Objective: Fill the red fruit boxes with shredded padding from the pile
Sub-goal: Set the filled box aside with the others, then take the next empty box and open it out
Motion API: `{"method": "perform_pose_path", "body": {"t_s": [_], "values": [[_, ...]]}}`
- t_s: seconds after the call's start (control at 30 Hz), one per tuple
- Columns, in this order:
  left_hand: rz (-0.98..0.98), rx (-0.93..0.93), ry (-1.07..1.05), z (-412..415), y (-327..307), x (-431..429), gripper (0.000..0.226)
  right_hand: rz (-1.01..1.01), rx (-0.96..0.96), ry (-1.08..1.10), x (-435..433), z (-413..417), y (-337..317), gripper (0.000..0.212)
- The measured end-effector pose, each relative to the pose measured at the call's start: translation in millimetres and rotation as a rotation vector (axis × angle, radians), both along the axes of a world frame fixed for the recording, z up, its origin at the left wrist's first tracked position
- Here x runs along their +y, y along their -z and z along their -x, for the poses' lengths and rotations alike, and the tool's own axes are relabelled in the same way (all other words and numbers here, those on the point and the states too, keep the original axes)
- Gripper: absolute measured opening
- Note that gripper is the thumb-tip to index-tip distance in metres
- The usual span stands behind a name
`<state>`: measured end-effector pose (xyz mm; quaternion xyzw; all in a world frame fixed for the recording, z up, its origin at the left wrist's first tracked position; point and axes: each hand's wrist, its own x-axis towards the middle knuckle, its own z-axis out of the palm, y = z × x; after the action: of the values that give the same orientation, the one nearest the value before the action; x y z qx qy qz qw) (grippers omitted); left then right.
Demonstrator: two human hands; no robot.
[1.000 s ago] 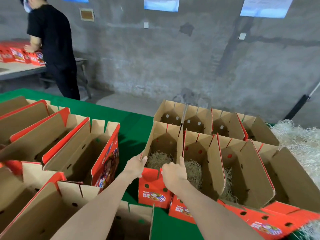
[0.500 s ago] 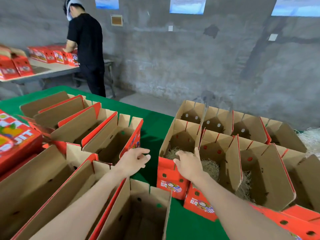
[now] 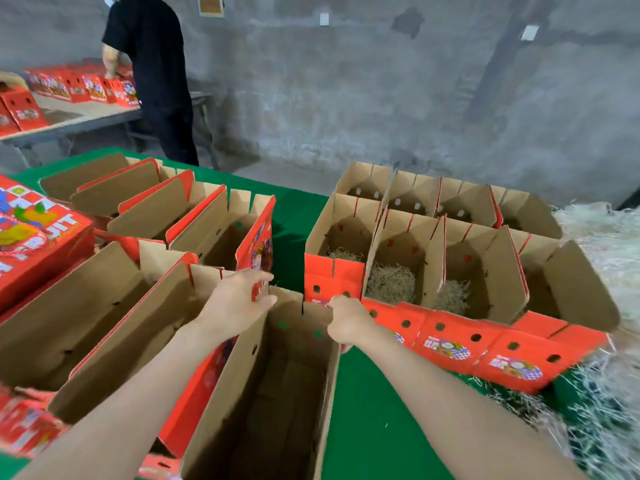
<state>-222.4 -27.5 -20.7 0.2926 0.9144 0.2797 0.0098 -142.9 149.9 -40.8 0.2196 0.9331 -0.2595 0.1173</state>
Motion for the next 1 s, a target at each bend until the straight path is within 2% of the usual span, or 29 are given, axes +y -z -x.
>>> {"method": "perform_pose_path", "body": {"t_s": [0.07, 0.17, 0.27, 0.33, 0.4, 0.43, 0.5, 0.57, 0.63, 0.67, 0.7, 0.77, 0.8, 0.87, 0.93, 1.0], "values": [[0.088, 0.027, 0.053, -10, -2, 15, 0.049, -0.096, 0.009, -0.045, 10, -10, -10, 0.03], [0.209, 0.102, 0.194, -28, -2, 50, 0.057, -0.181, -0.009, -0.158, 32, -27, -33, 0.043], [0.326, 0.053, 0.296, -52, 4, 91, 0.045, -0.146, 0.048, -0.239, 55, -45, -50, 0.068], [0.368, 0.036, 0.317, -63, 11, 112, 0.031, -0.055, 0.103, -0.175, 71, -65, -46, 0.084], [0.427, -0.018, 0.328, -67, 22, 123, 0.029, -0.074, 0.046, -0.08, 92, -95, -32, 0.089], [0.469, -0.075, 0.34, -67, 28, 126, 0.029, -0.164, -0.043, -0.05, 103, -113, -21, 0.085], [0.508, -0.237, 0.377, -69, 37, 125, 0.027, -0.366, -0.203, 0.01, 125, -151, 1, 0.058], [0.421, -0.452, 0.384, -72, 46, 122, 0.017, -0.435, -0.238, 0.106, 137, -182, 15, 0.04], [0.494, -0.552, 0.458, -79, 45, 123, 0.01, -0.447, -0.219, 0.136, 143, -201, 19, 0.034], [0.586, -0.534, 0.494, -83, 41, 126, 0.008, -0.44, -0.215, 0.114, 145, -208, 17, 0.032], [0.682, -0.439, 0.525, -88, 36, 131, 0.004, -0.425, -0.224, 0.082, 148, -213, 14, 0.032], [0.773, -0.119, 0.501, -101, 31, 145, 0.025, -0.399, -0.262, 0.028, 155, -224, 7, 0.032], [0.718, -0.011, 0.467, -111, 30, 154, 0.033, -0.391, -0.275, 0.026, 160, -231, 5, 0.03], [0.515, 0.066, 0.443, -136, 29, 171, 0.045, -0.402, -0.275, 0.049, 168, -245, 3, 0.03], [0.359, 0.095, 0.565, -162, 34, 189, 0.056, -0.45, -0.245, 0.093, 172, -259, 5, 0.032], [0.332, 0.09, 0.667, -187, 38, 203, 0.053, -0.475, -0.181, 0.174, 177, -272, 6, 0.034]]}}
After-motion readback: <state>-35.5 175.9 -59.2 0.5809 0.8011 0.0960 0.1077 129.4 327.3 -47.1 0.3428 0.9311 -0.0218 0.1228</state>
